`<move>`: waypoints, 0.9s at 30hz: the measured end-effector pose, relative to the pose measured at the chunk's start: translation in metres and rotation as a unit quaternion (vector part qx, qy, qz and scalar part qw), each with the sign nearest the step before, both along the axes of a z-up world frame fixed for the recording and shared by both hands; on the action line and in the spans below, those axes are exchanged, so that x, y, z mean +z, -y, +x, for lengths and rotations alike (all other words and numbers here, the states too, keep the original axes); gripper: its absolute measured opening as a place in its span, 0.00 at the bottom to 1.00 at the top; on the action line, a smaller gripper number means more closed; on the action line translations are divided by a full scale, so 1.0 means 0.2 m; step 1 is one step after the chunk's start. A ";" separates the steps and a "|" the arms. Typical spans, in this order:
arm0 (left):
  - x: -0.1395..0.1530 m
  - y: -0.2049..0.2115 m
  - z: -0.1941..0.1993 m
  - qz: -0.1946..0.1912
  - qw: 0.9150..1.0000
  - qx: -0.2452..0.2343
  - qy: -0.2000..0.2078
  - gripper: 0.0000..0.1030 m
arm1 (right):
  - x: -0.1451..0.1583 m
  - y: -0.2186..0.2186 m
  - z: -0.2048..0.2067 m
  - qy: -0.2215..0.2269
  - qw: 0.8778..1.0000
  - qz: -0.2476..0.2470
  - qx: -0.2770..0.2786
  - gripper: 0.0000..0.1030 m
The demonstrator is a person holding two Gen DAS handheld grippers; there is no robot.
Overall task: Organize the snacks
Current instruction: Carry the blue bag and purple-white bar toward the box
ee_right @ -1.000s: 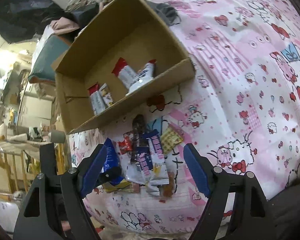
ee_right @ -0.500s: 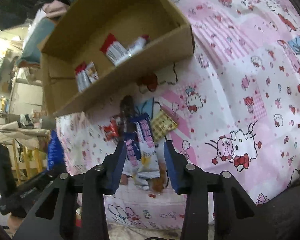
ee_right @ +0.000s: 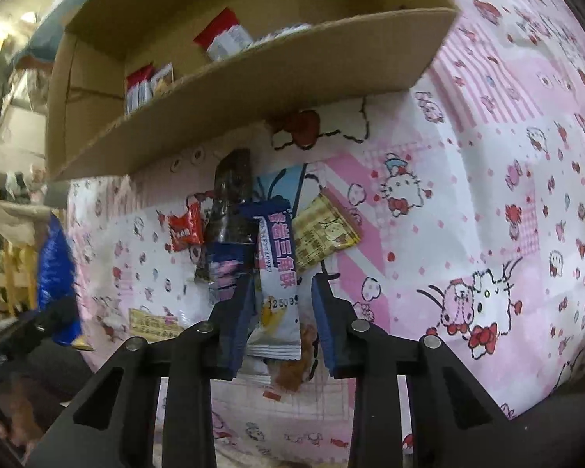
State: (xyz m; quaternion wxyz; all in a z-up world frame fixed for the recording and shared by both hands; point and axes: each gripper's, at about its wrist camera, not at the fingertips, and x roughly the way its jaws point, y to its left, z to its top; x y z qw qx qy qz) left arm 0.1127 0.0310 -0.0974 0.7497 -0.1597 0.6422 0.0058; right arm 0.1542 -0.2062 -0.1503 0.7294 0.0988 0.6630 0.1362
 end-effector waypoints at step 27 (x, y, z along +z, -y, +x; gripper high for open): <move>0.01 -0.06 -0.03 0.039 0.999 0.028 0.015 0.34 | 0.21 0.05 -0.10 0.046 0.997 0.057 0.016 0.17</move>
